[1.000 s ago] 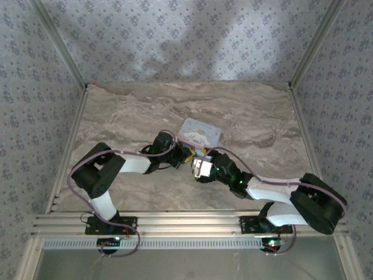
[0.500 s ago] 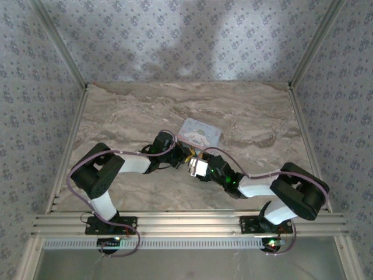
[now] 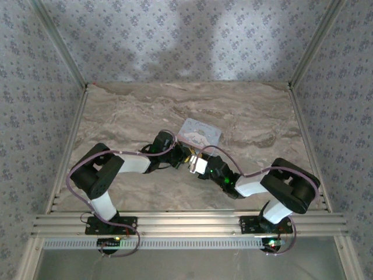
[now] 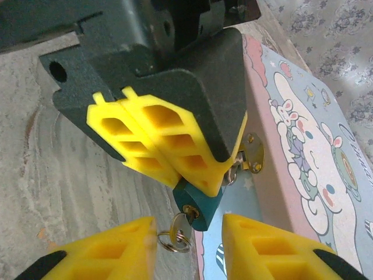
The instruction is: Unlock a padlock with a key
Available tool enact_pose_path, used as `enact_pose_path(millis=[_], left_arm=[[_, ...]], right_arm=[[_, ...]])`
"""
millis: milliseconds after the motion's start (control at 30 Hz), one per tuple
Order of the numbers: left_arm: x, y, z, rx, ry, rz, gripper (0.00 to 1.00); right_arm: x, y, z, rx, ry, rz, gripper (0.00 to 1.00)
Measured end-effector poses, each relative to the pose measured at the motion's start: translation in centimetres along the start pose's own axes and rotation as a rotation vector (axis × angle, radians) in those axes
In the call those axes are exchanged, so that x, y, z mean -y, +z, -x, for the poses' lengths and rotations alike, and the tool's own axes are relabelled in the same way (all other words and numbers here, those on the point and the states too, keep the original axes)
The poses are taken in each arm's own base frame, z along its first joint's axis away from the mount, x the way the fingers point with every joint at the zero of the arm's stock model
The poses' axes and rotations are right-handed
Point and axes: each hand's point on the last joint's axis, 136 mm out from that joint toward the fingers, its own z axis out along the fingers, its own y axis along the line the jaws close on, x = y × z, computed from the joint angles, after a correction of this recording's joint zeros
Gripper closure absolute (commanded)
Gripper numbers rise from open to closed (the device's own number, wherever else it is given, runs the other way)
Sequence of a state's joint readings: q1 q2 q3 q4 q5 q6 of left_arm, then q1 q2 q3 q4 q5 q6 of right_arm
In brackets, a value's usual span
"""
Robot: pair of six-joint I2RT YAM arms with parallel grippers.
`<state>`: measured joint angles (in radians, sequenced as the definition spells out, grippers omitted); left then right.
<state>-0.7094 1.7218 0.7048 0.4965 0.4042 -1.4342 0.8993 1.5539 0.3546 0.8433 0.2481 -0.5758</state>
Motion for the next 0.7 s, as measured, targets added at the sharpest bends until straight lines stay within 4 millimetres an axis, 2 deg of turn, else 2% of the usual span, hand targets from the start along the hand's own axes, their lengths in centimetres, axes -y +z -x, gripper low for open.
enact_pose_path(millis=[100,267,367,567,700], left_arm=[[0.01,0.00,0.00,0.000,0.000,0.000,1.00],[0.02,0.00,0.01,0.000,0.000,-0.001,1.00],[0.02,0.00,0.01,0.000,0.000,-0.001,1.00],[0.04,0.00,0.13,0.007,0.000,-0.001,1.00],[0.06,0.01,0.14,0.007,0.000,-0.001,1.00]], right_arm=[[0.07,0.01,0.00,0.000,0.006,-0.004,0.68],[0.10,0.08,-0.08,-0.004,0.019,-0.013,0.81],[-0.09,0.11,-0.11,-0.007,0.019,-0.012,0.82],[-0.13,0.11,-0.09,-0.007,0.028,-0.019,0.98],[-0.11,0.10,-0.11,-0.006,0.029,-0.025,1.00]])
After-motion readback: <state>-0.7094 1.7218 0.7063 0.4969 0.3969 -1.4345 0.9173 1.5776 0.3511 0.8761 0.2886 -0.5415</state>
